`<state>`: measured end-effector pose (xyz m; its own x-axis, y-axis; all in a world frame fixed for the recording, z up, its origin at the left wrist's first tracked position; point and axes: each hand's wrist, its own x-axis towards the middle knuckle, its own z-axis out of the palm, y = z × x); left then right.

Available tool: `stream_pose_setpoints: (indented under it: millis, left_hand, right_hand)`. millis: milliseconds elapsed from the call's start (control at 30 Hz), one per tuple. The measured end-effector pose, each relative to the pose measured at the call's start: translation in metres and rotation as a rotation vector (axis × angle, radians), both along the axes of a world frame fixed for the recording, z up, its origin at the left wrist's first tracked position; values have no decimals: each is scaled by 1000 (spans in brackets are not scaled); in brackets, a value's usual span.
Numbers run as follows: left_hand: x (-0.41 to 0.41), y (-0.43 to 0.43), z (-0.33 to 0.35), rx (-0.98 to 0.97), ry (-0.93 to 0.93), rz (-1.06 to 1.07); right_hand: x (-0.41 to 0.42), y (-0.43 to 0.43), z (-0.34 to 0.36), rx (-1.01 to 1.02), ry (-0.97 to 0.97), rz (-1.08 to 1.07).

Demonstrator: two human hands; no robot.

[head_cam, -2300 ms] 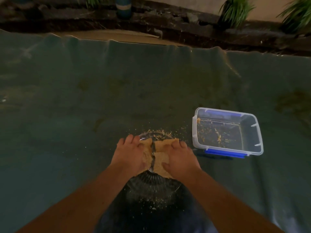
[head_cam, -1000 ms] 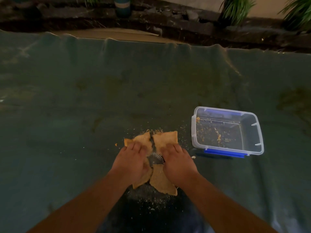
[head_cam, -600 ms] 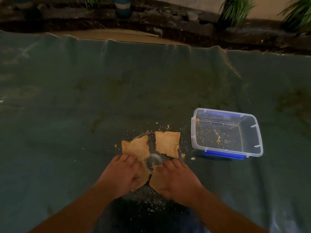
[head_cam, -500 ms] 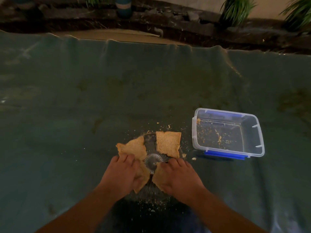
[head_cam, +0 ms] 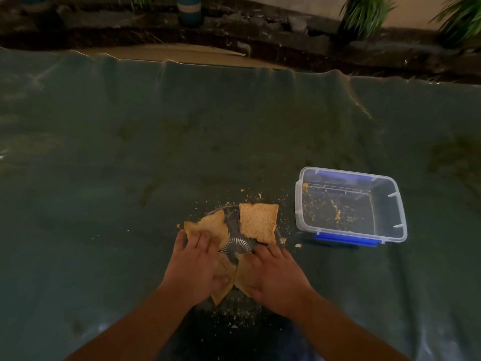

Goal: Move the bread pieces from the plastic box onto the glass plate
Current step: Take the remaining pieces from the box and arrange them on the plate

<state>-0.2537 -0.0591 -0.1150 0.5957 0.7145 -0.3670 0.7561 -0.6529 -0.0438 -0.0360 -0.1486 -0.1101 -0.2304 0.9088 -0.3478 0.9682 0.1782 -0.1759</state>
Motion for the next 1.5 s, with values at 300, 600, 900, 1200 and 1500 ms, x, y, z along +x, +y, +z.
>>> stream_pose_setpoints:
  millis: [300, 600, 900, 1200, 1500]
  left_hand:
    - [-1, 12, 2, -41, -35, -94]
    - [12, 23, 3, -98, -98, -103]
    - [-29, -2, -9, -53, -221, -308]
    - [-3, -21, -5, 30, -211, -24]
    - [7, -6, -15, -42, -87, 6]
  right_hand:
    - [5, 9, 5, 61, 56, -21]
    - [0, 34, 9, 20, 53, -137]
    - [6, -17, -8, 63, 41, 163]
    - [-7, -9, -1, 112, 53, -62]
    - [-16, 10, -13, 69, 20, -172]
